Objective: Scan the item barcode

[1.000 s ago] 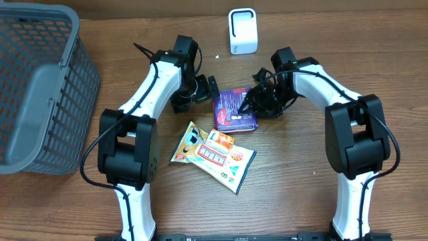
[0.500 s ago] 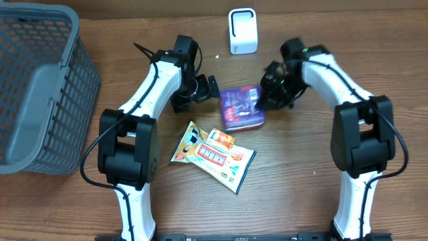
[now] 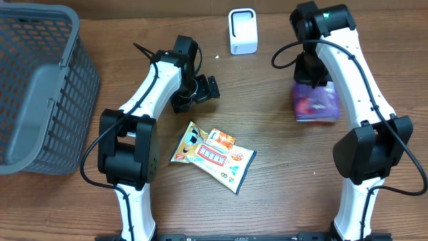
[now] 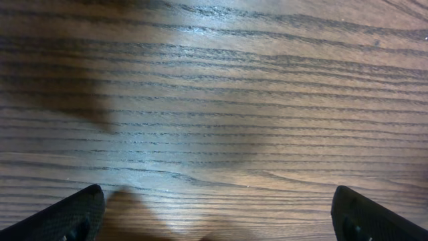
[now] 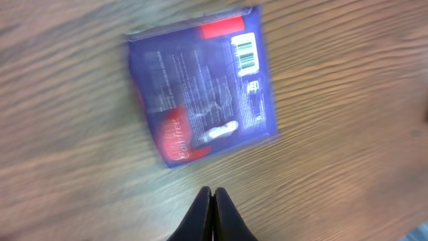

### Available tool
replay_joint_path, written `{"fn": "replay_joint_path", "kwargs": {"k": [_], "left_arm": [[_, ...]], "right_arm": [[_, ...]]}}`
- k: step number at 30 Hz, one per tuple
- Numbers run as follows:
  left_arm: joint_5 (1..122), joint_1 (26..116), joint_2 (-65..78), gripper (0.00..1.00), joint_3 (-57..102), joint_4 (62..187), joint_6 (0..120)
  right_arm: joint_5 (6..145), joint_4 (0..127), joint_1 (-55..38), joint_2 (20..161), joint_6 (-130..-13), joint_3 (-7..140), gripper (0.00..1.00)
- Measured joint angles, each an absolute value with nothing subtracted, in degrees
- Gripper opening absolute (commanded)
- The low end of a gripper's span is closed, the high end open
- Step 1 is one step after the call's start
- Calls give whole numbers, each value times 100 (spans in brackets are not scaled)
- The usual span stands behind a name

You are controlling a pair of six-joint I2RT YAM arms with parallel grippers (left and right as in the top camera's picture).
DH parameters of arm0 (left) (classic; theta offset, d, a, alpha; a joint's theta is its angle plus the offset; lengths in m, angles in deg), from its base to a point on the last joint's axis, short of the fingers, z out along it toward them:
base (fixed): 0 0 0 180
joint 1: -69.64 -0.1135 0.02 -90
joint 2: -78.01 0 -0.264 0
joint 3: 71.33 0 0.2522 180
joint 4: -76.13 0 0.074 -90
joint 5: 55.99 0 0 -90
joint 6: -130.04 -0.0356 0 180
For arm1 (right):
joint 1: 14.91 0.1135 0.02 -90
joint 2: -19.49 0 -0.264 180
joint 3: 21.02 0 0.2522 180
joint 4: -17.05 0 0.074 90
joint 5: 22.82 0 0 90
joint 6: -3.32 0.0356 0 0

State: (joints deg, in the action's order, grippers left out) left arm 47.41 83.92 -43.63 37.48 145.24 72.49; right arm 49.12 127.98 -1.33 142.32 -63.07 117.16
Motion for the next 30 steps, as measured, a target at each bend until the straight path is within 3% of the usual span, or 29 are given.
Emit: {"fn": "replay_joint_path", "kwargs": {"k": [6,7,9,11,12,13,17,23,28,30], "left_arm": [[4741,8392,-4363,100,3748,14524,7249],[4741,8392,-4363,100,3748,14524,7249],[4741,8392,-4363,100,3748,14524,7249],[4741,8392,-4363,100,3748,14524,7249],[4741,8392,-4363,100,3748,14524,7249],[4741,8392,-4363,100,3748,14524,7249],[4741,8392,-4363,100,3748,14524,7249],[4741,8392,-4363,100,3741,14476,7249],[4741,8392,-4363,100,3739,14253,7249],[4741,8392,-4363,100,3739,14203,7249]], "right_arm": [[4304,12715,64,14221,-5848,11600,4],[4265,12660,121,14221,-5799,11596,7],[4230,12564,211,14221,-5723,11596,23],[4258,12435,267,14221,-5679,11594,32],[4308,12341,265,14221,-5657,11594,52],[4481,12183,180,14221,-5633,11594,65],[5685,11801,-539,14221,-6044,11592,98],[6951,11783,-2030,14221,-6628,11592,100],[7268,11853,-2653,14221,-6761,11589,100],[7333,11823,-2803,14221,-6785,11589,86]]}}
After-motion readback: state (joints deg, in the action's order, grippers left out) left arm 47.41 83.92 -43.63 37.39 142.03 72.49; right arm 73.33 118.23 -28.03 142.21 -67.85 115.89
